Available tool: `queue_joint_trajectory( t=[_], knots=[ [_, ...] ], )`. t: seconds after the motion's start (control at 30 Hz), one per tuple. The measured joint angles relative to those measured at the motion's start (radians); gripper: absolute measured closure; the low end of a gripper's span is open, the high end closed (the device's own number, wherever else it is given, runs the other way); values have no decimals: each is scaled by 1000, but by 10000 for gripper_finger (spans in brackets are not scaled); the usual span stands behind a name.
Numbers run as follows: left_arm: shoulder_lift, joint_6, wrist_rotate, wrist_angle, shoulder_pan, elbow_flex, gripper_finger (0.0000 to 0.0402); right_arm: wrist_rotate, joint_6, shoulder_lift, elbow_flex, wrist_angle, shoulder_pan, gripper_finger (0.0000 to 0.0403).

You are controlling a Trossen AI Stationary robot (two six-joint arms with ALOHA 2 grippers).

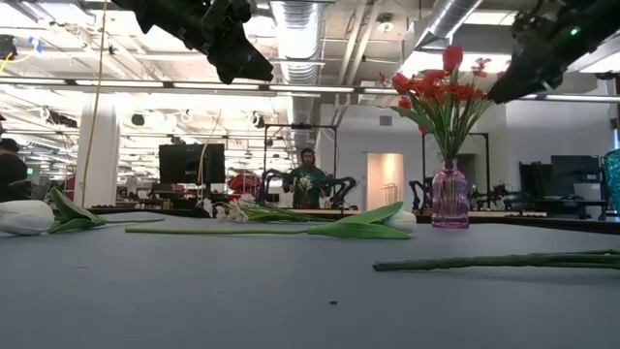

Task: Sort flowers into vase by color
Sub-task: Put the bottom white flowers into the blue vase

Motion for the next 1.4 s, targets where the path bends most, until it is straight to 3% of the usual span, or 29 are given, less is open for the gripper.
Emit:
queue_joint_trajectory(
  t=[0.3,0.47,0.7,0.9,1.17,1.3,1.4],
  knots=[
    [0,-1,0,-1,0,0,253,-250,-60,-73,0,-9,0,138],
    [0,-1,0,0,0,0,253,-329,-79,-115,0,-10,0,138],
    [0,-1,0,7,0,0,253,-331,-47,-159,23,20,-1,138],
    [0,-1,0,6,0,0,253,-362,-3,-161,60,170,-1,138],
    [0,5,9,-10,-1,0,253,-757,209,-154,64,405,19,138],
    [1,17,19,-15,-12,0,253,-749,214,-120,51,386,80,138],
    [1,18,10,-15,-33,0,253,-727,209,-79,3,491,141,138]
  ],
)
